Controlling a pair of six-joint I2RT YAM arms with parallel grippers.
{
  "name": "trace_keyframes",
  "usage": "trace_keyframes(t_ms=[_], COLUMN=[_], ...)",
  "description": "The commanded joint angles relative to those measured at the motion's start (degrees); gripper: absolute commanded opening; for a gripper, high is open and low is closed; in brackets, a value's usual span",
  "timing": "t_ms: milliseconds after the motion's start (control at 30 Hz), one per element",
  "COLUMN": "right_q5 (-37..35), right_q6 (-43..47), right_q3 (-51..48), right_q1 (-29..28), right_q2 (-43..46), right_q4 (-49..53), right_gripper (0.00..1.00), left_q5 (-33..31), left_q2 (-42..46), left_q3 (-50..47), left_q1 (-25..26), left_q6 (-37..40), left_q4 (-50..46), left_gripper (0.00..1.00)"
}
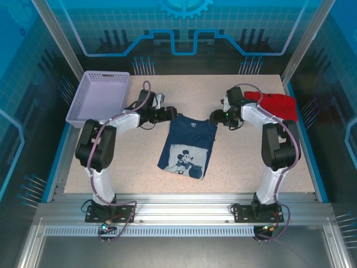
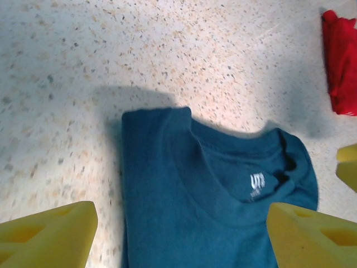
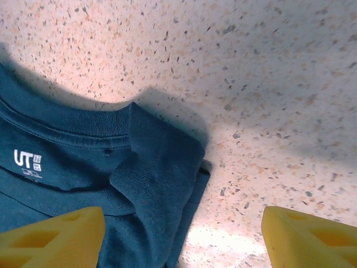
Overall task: Fold the inside-out t-shirt
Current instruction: Fold the T-shirt at the center of the table.
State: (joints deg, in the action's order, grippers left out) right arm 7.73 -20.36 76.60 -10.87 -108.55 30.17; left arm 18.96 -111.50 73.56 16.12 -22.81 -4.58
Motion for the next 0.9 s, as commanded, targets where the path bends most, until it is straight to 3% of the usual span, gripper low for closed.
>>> trace_keyframes(t_ms=[0,500,667,867], right_q5=[2.08,3.94,4.84,6.87], right_q6=[-1.56,-3.66,-4.14,-5.24], right_q3=[-0.47,-0.40,-0.34,0.17], right_q1=[-0.30,-2.39,-3.23,-3.95], right_q2=[-1.90,-7.25,-8.25,-8.69], right_q4=[-0.72,-2.84,-4.00,-6.06], right_gripper=[0.75,0.68,0.65,0.55], left_q5=[3.16,9.78,12.51,14.88], left_q2=[-4.17,-14.12,-15.83,-16.78], left_q3=[5.98,14.63,15.00,14.86], left_q1=[-0.13,-0.12,-0.01,0.05], left_q6=[4.93,8.46,8.61,7.87], left_q4=[-7.37,-13.20,-13.76,-12.73], left_gripper=[0.80,0.73,0.68,0.58])
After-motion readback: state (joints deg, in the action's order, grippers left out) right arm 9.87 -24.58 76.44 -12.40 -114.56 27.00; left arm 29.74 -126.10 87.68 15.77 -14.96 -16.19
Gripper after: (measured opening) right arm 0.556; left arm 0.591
